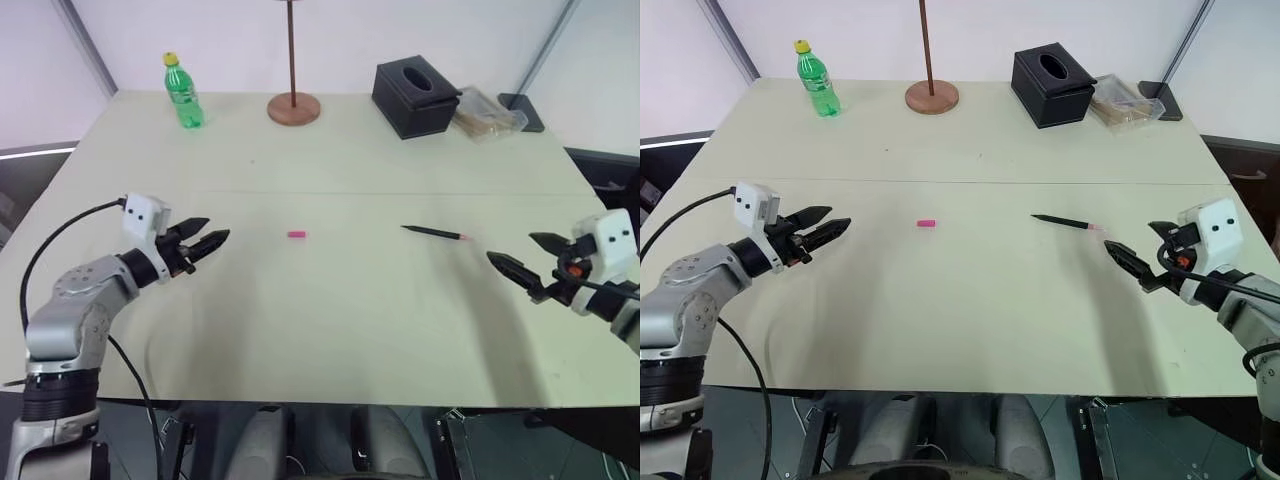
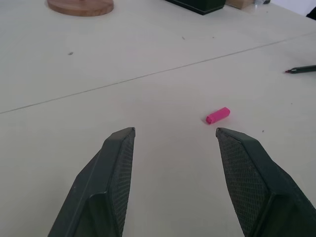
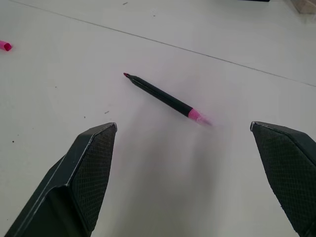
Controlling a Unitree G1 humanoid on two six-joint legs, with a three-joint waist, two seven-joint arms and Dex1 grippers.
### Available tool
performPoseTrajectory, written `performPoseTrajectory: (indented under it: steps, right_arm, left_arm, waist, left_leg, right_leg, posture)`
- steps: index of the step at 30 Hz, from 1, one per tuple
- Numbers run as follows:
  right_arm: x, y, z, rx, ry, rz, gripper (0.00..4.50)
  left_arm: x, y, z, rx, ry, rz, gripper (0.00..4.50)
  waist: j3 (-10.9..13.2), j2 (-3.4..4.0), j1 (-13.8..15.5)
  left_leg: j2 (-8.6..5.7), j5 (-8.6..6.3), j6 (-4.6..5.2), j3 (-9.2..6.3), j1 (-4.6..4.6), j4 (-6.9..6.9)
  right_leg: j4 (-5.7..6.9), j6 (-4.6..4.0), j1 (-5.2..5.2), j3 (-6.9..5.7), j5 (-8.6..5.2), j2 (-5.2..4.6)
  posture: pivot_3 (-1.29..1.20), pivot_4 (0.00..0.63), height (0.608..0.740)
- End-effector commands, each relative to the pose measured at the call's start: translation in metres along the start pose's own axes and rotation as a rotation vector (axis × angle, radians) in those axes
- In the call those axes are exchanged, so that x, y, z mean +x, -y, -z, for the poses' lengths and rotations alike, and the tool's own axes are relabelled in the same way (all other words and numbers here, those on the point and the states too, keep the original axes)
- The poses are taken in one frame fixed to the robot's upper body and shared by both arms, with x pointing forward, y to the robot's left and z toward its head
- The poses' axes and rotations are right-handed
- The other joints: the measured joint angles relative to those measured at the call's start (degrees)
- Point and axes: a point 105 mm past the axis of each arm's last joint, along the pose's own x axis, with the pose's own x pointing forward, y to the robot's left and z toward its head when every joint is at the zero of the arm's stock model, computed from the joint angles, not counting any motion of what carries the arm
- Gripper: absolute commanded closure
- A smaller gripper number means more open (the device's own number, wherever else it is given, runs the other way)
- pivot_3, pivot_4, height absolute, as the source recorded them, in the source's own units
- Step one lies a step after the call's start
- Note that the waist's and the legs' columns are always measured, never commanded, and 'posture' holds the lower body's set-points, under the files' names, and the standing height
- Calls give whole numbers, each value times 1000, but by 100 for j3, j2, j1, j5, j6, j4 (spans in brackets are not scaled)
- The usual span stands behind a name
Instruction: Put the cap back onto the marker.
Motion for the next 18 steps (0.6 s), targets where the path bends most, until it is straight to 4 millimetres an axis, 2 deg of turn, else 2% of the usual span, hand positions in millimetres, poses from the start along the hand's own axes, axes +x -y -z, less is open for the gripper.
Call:
performPoseTrajectory:
  steps: [1, 18]
  right_arm:
    - [-4, 2, -11, -44, 33, 10, 0]
    - [0, 0, -10, -34, 56, 12, 0]
  left_arm:
    - [-3, 5, -12, 31, 42, 17, 1788]
    - [-5, 5, -13, 19, 56, 19, 1788]
  waist:
    - [0, 0, 0]
    - [0, 0, 0]
  left_leg:
    - [0, 0, 0, 0, 0, 0]
    - [0, 0, 0, 0, 0, 0]
  right_leg:
    - [0, 0, 0, 0, 0, 0]
    - [0, 0, 0, 0, 0, 1]
  posture:
    - [0, 150, 740]
    - [0, 150, 740]
